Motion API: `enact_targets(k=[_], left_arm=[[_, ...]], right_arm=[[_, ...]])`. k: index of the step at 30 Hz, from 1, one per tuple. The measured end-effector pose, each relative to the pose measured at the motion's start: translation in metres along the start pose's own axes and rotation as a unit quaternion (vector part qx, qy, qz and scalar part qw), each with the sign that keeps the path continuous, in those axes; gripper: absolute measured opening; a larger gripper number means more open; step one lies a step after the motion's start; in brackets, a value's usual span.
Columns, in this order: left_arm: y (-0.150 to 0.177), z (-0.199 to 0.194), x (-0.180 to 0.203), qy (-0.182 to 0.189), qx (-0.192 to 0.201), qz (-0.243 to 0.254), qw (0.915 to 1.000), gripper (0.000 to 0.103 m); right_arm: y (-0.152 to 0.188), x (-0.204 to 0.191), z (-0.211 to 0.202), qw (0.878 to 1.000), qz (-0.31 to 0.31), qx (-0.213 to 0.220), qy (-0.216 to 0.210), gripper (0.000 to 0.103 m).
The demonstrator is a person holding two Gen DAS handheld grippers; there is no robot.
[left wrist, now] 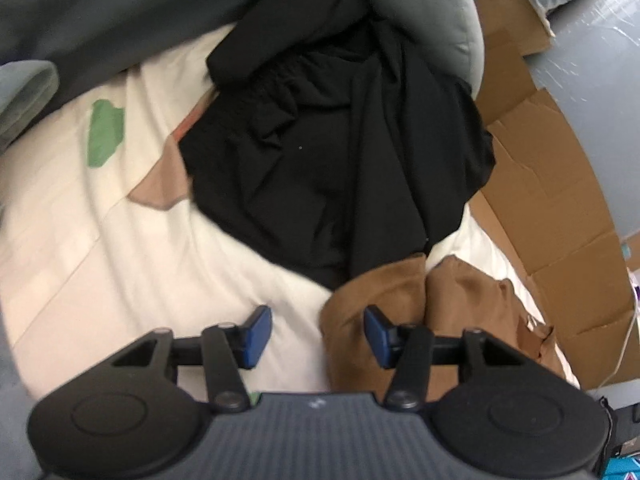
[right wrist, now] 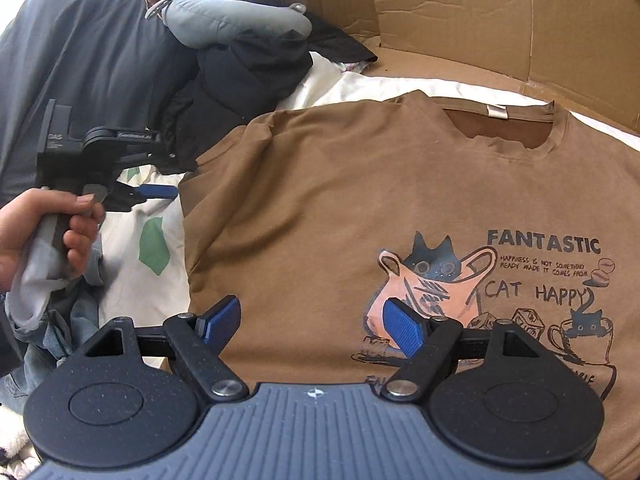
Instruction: Fold clothes
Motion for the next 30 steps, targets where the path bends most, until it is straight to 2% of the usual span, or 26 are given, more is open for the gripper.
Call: enact_targets(k=[5, 6, 7, 8, 9, 11, 14, 20, 23, 26, 30], left_arm=[[0.002, 0.007, 0.004, 0.013, -0.009, -0.008, 0.9998, 0.059], [0.003, 0.008, 0.004, 0.013, -0.012, -0.003, 0.9998, 0.052], [0.003, 0.009, 0.005, 0.016, -0.016, -0.002, 0.9997, 0.027], [0.005, 0.009, 0.004, 0.027, -0.026, -0.008, 0.9993, 0.007], [0.005, 0.009, 0.003, 0.039, -0.033, -0.014, 0.9986, 0.003], [0.005, -0.001, 0.009, 0.044, -0.021, -0.005, 0.9988, 0.002], [0.002, -0.029, 0.020, 0.039, 0.020, 0.008, 0.9990, 0.002], [0.004, -0.087, 0.025, 0.006, 0.097, 0.000, 0.9953, 0.002], [0.011, -0.096, 0.022, -0.021, 0.104, 0.005, 0.9944, 0.003], [0.022, -0.095, 0.013, -0.048, 0.089, 0.000, 0.9948, 0.008], [0.032, -0.100, -0.001, -0.080, 0.085, -0.021, 0.9929, 0.025]], right_arm=[[0.002, 0.001, 0.001, 1.000, 0.006, -0.003, -0.001, 0.083], [0.003, 0.001, 0.002, 1.000, 0.006, -0.004, -0.002, 0.083], [0.003, 0.000, 0.003, 1.000, 0.005, -0.006, -0.003, 0.083], [0.004, -0.001, 0.004, 1.000, 0.005, -0.008, -0.003, 0.083], [0.005, -0.002, 0.005, 1.000, 0.004, -0.010, -0.004, 0.083], [0.005, -0.002, 0.006, 1.000, 0.002, -0.011, -0.004, 0.083], [0.005, -0.003, 0.008, 1.000, 0.001, -0.014, -0.001, 0.083], [0.004, -0.002, 0.012, 1.000, -0.002, -0.020, 0.003, 0.083], [0.005, -0.002, 0.013, 1.000, -0.003, -0.023, 0.003, 0.083], [0.007, -0.002, 0.013, 1.000, -0.006, -0.026, 0.001, 0.083], [0.010, -0.001, 0.014, 0.999, -0.010, -0.030, 0.001, 0.083]])
Point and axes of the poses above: each gripper's, at about its wrist camera, not at the fingertips, and z roughly the way its jaws point, x to its right, y to its underside, the point moved 4 cm from there along z, roughly the way its jaws point, and after that the axes turned 15 degrees about y, right-handed, at the moved point
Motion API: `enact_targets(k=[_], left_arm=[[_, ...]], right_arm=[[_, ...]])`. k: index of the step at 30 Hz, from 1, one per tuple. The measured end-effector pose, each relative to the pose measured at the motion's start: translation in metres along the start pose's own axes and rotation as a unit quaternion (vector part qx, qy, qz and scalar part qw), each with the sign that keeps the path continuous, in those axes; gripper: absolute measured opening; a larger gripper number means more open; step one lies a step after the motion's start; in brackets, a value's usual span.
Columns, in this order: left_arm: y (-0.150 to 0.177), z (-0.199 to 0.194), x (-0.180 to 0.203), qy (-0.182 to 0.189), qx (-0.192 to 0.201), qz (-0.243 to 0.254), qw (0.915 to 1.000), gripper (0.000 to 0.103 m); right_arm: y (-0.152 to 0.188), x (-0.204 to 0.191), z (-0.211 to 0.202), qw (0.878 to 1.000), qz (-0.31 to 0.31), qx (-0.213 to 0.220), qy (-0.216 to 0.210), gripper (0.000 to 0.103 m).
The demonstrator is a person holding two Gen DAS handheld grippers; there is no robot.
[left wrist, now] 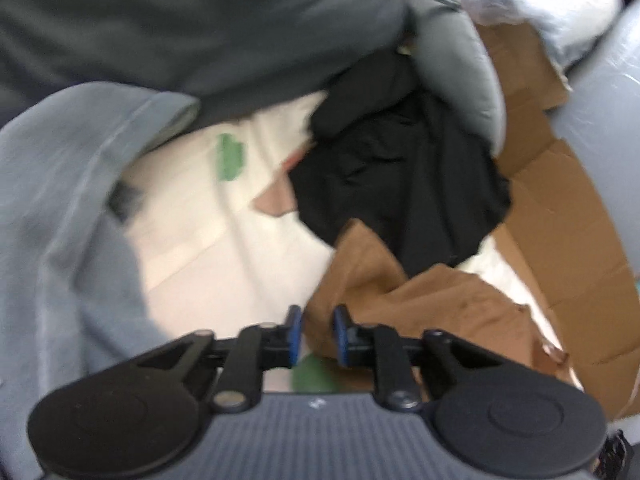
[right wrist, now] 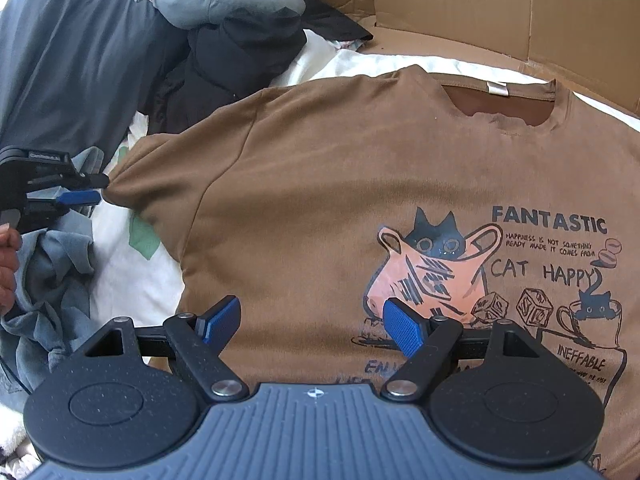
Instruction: Fold clothes
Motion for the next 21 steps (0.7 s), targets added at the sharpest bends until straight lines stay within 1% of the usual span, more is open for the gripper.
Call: enact_targets(k=[1, 2, 3, 4, 8, 10, 14, 18, 20, 21], left_arm=[[0.000, -0.003, -0.002, -0.004, 0.004, 0.001, 1.0000, 0.032], [-0.003, -0.005, -0.002, -0.006, 0.007, 0.004, 0.9999, 0.036], [-0.005, -0.006, -0.002, -0.007, 0.010, 0.008, 0.9999, 0.043], [-0.009, -0.006, -0.001, -0.007, 0.013, 0.011, 0.9998, 0.048], [-0.027, 0.004, 0.006, -0.001, 0.013, 0.024, 0.9996, 0.050], [-0.037, 0.013, 0.009, 0.006, 0.009, 0.027, 0.9996, 0.057], [-0.051, 0.047, 0.013, 0.018, -0.023, 0.035, 0.9990, 0.057], [-0.057, 0.081, 0.016, 0.024, -0.059, 0.043, 0.9971, 0.057], [-0.056, 0.095, 0.016, 0.025, -0.070, 0.048, 0.9961, 0.055], [-0.055, 0.100, 0.016, 0.026, -0.079, 0.052, 0.9952, 0.051]], right_arm=[[0.001, 0.001, 0.001, 1.000, 0.000, -0.002, 0.001, 0.083], [0.002, 0.002, 0.002, 1.000, 0.001, -0.003, 0.001, 0.083], [0.003, 0.002, 0.002, 1.000, 0.003, -0.004, 0.002, 0.083], [0.004, 0.003, 0.003, 1.000, 0.005, -0.006, 0.002, 0.083], [0.007, 0.005, 0.004, 1.000, 0.010, -0.008, 0.001, 0.083], [0.008, 0.005, 0.004, 1.000, 0.012, -0.009, 0.000, 0.083], [0.010, 0.008, 0.004, 1.000, 0.015, -0.010, 0.001, 0.083], [0.012, 0.010, 0.005, 1.000, 0.017, -0.013, 0.002, 0.083], [0.012, 0.011, 0.006, 1.000, 0.019, -0.014, 0.003, 0.083], [0.013, 0.012, 0.006, 1.000, 0.020, -0.014, 0.003, 0.083]])
Point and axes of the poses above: each gripper's, at about its wrist camera, not at the fingertips, and z roughly the way its jaws point, x to its right, y to its underside, the point moved 4 cm from there along z, roughly the way its jaws point, and after that the axes turned 15 degrees about y, right-handed, at the moved point
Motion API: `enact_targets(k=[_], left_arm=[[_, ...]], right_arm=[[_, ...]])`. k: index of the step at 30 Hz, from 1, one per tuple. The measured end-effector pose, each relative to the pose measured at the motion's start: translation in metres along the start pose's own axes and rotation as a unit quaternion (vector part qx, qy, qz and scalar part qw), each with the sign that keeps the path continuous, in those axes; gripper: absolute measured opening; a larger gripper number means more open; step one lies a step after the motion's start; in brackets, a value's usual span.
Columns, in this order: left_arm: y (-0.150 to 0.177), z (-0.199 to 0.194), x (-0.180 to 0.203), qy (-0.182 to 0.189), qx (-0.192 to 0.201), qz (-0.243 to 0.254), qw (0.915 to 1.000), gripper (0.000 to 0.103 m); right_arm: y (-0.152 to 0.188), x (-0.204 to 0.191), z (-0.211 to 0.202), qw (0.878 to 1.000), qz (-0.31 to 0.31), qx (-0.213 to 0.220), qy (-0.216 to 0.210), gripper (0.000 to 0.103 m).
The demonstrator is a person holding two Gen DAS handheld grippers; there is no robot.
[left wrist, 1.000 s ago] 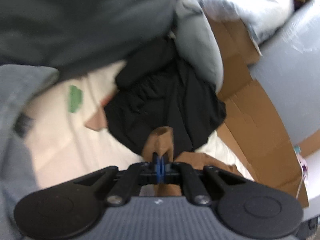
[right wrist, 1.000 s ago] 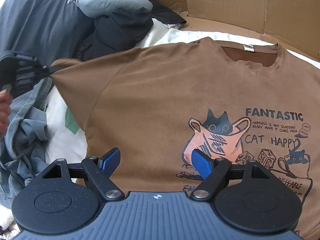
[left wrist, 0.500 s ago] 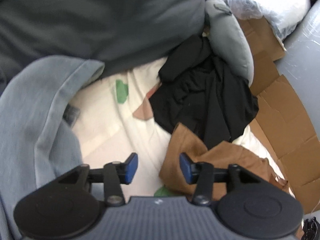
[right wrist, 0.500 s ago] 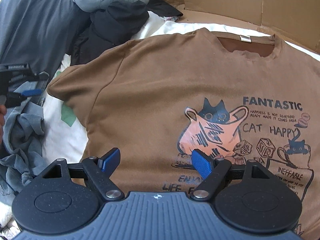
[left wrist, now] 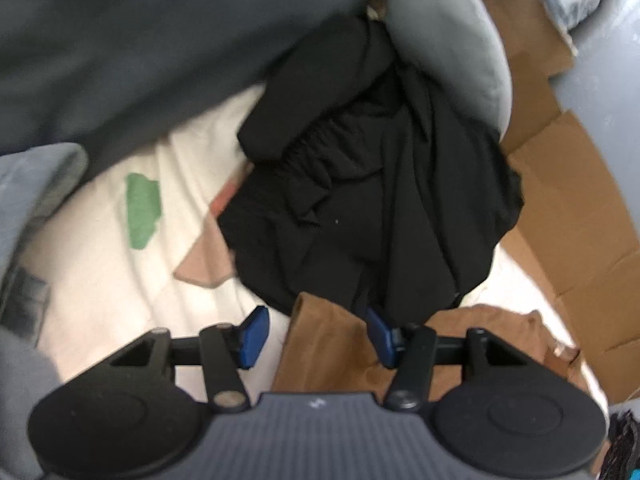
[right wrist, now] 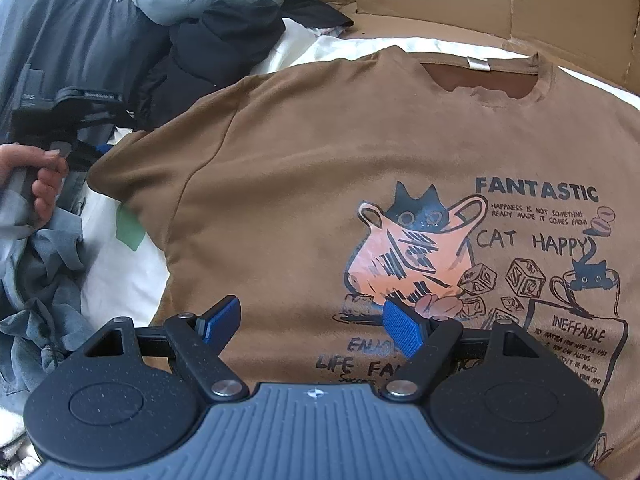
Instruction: Fold clothes
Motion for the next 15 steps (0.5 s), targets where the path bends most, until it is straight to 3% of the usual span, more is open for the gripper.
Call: enact_targets(k=[2, 3, 9, 15], left_arm=[[0.002, 0.009, 0.000, 0.007, -0.019, 0.004, 0.9998, 0.027], [0.003, 0.009, 0.001, 0.010, -0.022, 0.004, 0.9997, 0.008], [-0.003, -0.034, 0.019, 0.008, 0.058, 0.046, 0.9972, 0.008], [-0.007, -0.049, 0.027, 0.009, 0.078, 0.066, 0.9947, 0.008]], right_arm=[[0.000, 0.001, 0.000, 1.000, 0.001, 0.000, 0.000, 0.083], [0.000, 0.001, 0.000, 1.000, 0.001, 0.000, 0.000, 0.083], [-0.002, -0.002, 0.001, 1.000, -0.002, 0.002, -0.004, 0.083], [0.000, -0.010, 0.002, 1.000, -0.007, 0.001, -0.010, 0.083]])
Point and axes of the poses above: each gripper's, at about its wrist camera, not at the fingertips, and z roughly the way its jaws point, x to its right, y to its underside, the point moved 4 cm from there along z, roughly the way its jaws point, and after that the axes turned 15 degrees about y, right-handed, at the moved point
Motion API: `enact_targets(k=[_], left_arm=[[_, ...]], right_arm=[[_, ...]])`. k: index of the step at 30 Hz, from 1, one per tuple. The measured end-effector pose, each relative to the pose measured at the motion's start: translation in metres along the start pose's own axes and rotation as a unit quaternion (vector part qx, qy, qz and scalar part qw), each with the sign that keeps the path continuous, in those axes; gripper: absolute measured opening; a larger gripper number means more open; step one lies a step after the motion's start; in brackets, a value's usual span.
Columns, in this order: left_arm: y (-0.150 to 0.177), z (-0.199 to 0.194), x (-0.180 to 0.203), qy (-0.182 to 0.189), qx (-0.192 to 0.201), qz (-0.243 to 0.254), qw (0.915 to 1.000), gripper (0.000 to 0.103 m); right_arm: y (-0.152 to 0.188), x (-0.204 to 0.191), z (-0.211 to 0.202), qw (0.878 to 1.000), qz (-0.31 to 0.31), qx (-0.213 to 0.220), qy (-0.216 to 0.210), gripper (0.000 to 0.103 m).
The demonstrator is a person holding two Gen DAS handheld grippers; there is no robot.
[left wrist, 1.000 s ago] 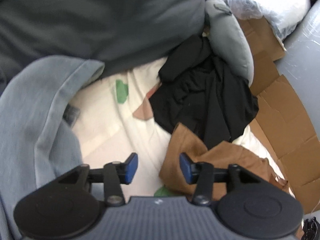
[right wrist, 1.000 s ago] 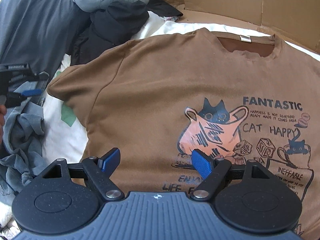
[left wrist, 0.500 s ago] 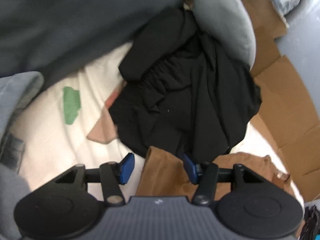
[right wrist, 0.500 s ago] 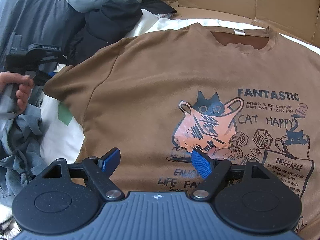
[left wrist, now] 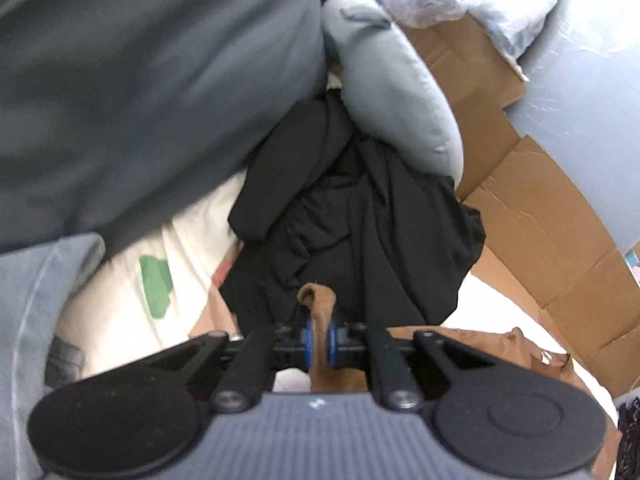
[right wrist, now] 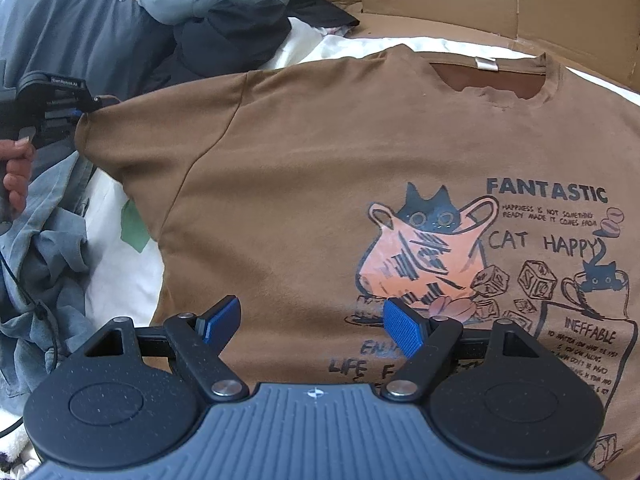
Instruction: Fold clothes
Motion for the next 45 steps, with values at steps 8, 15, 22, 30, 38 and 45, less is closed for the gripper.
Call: enact_targets(k=[8, 15, 22, 30, 38, 45], left_arm=[[-0.003, -0.031, -0.012, -0.019, 0.052, -0.034, 0.9979, 0.025], [0.008, -0.048, -0.030, -0.026, 0.031, -0.072, 0.9966, 0.041], [0.049, -0.048, -0.029, -0.036, -0.031, -0.075, 0.9961, 0.046], [0.092, -0.034, -0.027, -0.051, -0.061, -0.076, 0.9939, 0.045], [0.094, -0.006, -0.019, -0.043, -0.068, -0.039, 0.9960, 0.046], [0.086, 0.012, -0.014, -0.048, -0.063, -0.003, 0.9969, 0.046]], right_arm=[[0.000, -0.002, 0.000, 1.000, 0.003, -0.001, -0.002, 0.083], [-0.001, 0.000, 0.000, 1.000, 0.001, 0.000, -0.004, 0.083], [-0.001, -0.009, -0.001, 1.000, -0.008, 0.002, -0.011, 0.083], [-0.003, -0.015, -0.006, 1.000, -0.015, 0.007, -0.013, 0.083], [0.002, -0.011, -0.005, 1.000, -0.013, 0.003, -0.013, 0.083], [0.005, -0.007, -0.003, 1.000, -0.008, -0.001, -0.012, 0.083]])
Point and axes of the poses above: each gripper's, at about its wrist camera, not at the fingertips, and z roughly the way its jaws point, x to its right, y to its underside, the point moved 4 cm from there along z, roughly the way its jaws point, and after that the axes turned 15 degrees about y, right-handed, at the moved point
